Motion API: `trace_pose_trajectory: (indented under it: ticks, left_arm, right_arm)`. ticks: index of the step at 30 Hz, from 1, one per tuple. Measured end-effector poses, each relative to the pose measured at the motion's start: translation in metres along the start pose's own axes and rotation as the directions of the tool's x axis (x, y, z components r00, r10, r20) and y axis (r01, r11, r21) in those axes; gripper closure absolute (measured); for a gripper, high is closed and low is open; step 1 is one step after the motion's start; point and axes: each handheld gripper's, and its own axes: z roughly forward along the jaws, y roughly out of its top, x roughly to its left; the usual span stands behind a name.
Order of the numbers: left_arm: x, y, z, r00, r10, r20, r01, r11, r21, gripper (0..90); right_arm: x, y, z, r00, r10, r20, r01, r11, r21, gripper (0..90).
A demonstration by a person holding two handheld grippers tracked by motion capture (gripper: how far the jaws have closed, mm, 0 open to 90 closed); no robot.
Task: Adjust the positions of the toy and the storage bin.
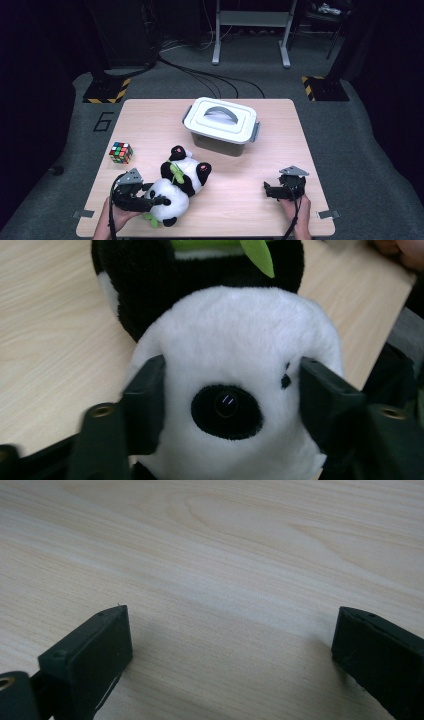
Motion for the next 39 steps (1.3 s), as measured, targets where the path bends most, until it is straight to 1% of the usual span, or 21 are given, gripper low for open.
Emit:
trace_pose_trajectory:
  ticks: [2,3,5,6,7,10,14,17,19,20,22,23,24,26,29,30,32,34,36,38,39]
  left_arm:
    - [-0.006,0.002,0.0,0.9992,-0.023,-0.032,0.022,0.9996,-0.018,23.8]
    - [-0.01,0.005,-0.002,0.998,-0.039,-0.049,0.037,0.9985,-0.04,21.8]
    - [-0.016,0.01,-0.003,0.9954,-0.052,-0.081,0.046,0.9962,-0.074,17.6]
    - [-0.02,0.014,-0.003,0.995,-0.055,-0.083,0.048,0.9954,-0.083,15.1]
    - [-0.025,0.019,-0.003,0.9924,-0.054,-0.111,0.044,0.9945,-0.095,15.7]
    - [-0.034,0.029,0.003,0.9899,-0.046,-0.134,0.032,0.9938,-0.106,14.8]
    - [-0.048,0.041,0.02,0.985,-0.035,-0.169,0.018,0.9944,-0.104,14.9]
    - [-0.056,0.048,0.03,0.9773,-0.032,-0.209,0.009,0.9939,-0.11,16.1]
    - [-0.058,0.052,0.035,0.9742,-0.041,-0.222,0.014,0.9924,-0.123,15.9]
    - [-0.059,0.053,0.037,0.9706,-0.047,-0.236,0.016,0.9917,-0.128,18.2]
    - [-0.058,0.054,0.039,0.9719,-0.048,-0.23,0.016,0.9903,-0.138,24.9]
    - [-0.058,0.053,0.04,0.9699,-0.046,-0.239,0.011,0.9892,-0.146,28.7]
    - [-0.059,0.053,0.04,0.9673,-0.05,-0.249,0.011,0.9878,-0.155,38.1]
    - [-0.058,0.052,0.038,0.9632,-0.048,-0.264,0.003,0.9852,-0.171,44.7]
    - [-0.054,0.05,0.036,0.9608,-0.043,-0.274,-0.007,0.984,-0.178,55.0]
    - [-0.053,0.049,0.035,0.9598,-0.036,-0.279,-0.014,0.9843,-0.176,61.5]
    - [-0.051,0.048,0.032,0.9584,-0.021,-0.285,-0.03,0.9845,-0.173,69.1]
    - [-0.049,0.047,0.031,0.9585,-0.013,-0.285,-0.038,0.9841,-0.173,73.6]
    - [-0.047,0.047,0.029,0.9601,0.005,-0.28,-0.056,0.9828,-0.176,74.9]
    - [-0.046,0.046,0.026,0.9644,0.017,-0.264,-0.065,0.9827,-0.174,75.5]
    - [-0.046,0.046,0.025,0.9646,0.026,-0.262,-0.072,0.9833,-0.167,75.6]
  right_arm:
    - [0.0,0.0,0.0,1.0,0.0,0.002,0.0,1.0,0.001,2.0]
    - [0.0,0.0,0.0,1.0,0.0,0.002,0.0,1.0,0.001,2.0]
    - [0.0,0.0,0.0,1.0,0.0,0.002,0.0,1.0,0.0,2.0]
    - [0.0,0.0,0.0,1.0,0.0,0.0,0.0,1.0,0.0,2.0]
    - [0.0,0.0,0.0,1.0,0.001,0.002,-0.001,1.0,0.0,2.0]
    - [0.0,0.0,0.0,1.0,0.0,0.002,0.0,1.0,0.0,2.0]
    - [0.0,0.0,0.0,1.0,0.001,0.002,-0.001,1.0,-0.001,2.2]
    - [0.0,0.0,0.0,1.0,0.009,0.002,-0.009,1.0,-0.003,2.2]
    - [0.0,0.0,0.0,1.0,0.009,0.002,-0.009,1.0,-0.003,2.2]
    - [0.0,0.0,0.0,1.0,0.008,0.002,-0.008,1.0,-0.004,2.2]
    - [0.0,0.0,0.0,1.0,0.008,0.002,-0.008,1.0,-0.003,2.3]
    - [0.0,0.0,0.0,1.0,0.008,0.002,-0.008,1.0,-0.003,2.3]
    - [0.0,0.0,0.0,1.0,0.008,0.002,-0.008,1.0,-0.003,2.3]
    - [0.0,0.0,0.0,1.0,0.009,0.002,-0.009,1.0,-0.003,2.3]
    - [0.0,0.0,0.0,1.0,0.008,0.003,-0.008,1.0,-0.004,2.4]
    - [0.0,0.0,0.0,1.0,0.007,0.003,-0.007,1.0,-0.004,2.4]
    - [0.0,0.0,0.0,1.0,0.009,0.004,-0.009,1.0,-0.004,2.4]
    - [0.0,0.0,0.0,1.0,0.009,0.004,-0.009,1.0,-0.004,2.4]
    - [0.0,0.0,0.0,1.0,0.009,0.002,-0.009,1.0,-0.004,2.4]
    - [0.0,0.0,0.0,1.0,0.009,0.004,-0.009,1.0,-0.003,2.4]
    - [0.0,0.0,0.0,1.0,0.005,0.004,-0.005,1.0,-0.002,2.4]
